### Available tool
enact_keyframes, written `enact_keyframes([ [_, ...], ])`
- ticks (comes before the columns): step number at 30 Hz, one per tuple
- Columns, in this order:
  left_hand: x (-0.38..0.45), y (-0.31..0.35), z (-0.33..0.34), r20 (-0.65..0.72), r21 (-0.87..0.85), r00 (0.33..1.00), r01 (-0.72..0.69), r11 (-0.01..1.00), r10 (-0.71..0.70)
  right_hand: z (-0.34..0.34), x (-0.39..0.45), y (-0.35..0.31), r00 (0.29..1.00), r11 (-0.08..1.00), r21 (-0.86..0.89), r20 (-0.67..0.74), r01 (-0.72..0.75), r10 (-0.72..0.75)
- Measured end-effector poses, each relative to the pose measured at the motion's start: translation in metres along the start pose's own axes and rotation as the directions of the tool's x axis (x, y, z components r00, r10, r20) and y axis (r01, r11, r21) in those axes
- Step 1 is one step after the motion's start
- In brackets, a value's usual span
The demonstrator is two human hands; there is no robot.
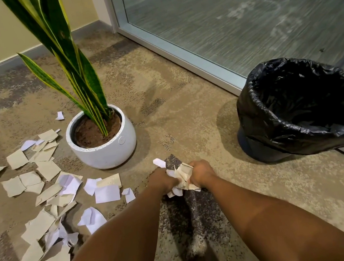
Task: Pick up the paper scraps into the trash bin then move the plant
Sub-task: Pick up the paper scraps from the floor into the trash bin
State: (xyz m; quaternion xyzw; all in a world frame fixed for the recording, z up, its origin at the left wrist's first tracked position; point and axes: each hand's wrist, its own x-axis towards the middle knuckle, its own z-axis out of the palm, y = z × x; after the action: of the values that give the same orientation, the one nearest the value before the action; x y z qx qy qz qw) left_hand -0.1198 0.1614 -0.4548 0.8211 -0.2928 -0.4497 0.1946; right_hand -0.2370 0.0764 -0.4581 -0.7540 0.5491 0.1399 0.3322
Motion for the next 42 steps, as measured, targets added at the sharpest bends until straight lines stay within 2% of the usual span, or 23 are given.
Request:
enact_keyframes([
  [6,0.003,0.007,0.003,-0.042,0.091,0.999,0.031,0.995,-0.027,-0.009,-0.004,0.002,0.999,0.999,0.03,-0.034,-0.031,0.032],
  [11,0.01,0.02,-0.007,-0.138,0.005,0.987,0.089,0.996,-0.087,-0.032,-0.008,0.0,0.981,0.99,0.137,-0.189,-0.026,0.052],
  [16,0.013,0.049,-0.02,-0.218,-0.065,0.974,0.05,0.997,-0.063,-0.068,-0.013,-0.019,0.925,0.981,0.186,-0.379,0.049,0.026],
  [19,0.012,0.082,-0.029,-0.257,-0.131,0.966,0.002,0.991,-0.036,-0.094,-0.018,-0.034,0.867,0.977,0.169,-0.498,0.128,-0.027],
  [22,0.011,0.12,-0.041,-0.295,-0.246,0.955,-0.066,0.967,-0.01,-0.125,-0.027,-0.048,0.801,0.952,0.231,-0.598,0.203,-0.026],
  [25,0.009,0.153,-0.051,-0.342,-0.347,0.938,-0.184,0.92,0.059,-0.159,-0.037,-0.053,0.741,0.917,0.316,-0.67,0.245,0.033],
  [30,-0.006,0.209,-0.052,-0.373,-0.396,0.904,-0.357,0.846,0.207,-0.21,-0.058,-0.044,0.634,0.865,0.414,-0.758,0.284,0.154],
  [35,-0.03,0.263,-0.032,-0.362,-0.313,0.862,-0.471,0.825,0.355,-0.246,-0.075,-0.01,0.564,0.825,0.502,-0.772,0.26,0.292],
  [42,-0.055,0.319,0.009,-0.211,-0.143,0.81,-0.579,0.803,0.546,-0.269,-0.088,0.047,0.52,0.787,0.608,-0.707,0.102,0.479],
])
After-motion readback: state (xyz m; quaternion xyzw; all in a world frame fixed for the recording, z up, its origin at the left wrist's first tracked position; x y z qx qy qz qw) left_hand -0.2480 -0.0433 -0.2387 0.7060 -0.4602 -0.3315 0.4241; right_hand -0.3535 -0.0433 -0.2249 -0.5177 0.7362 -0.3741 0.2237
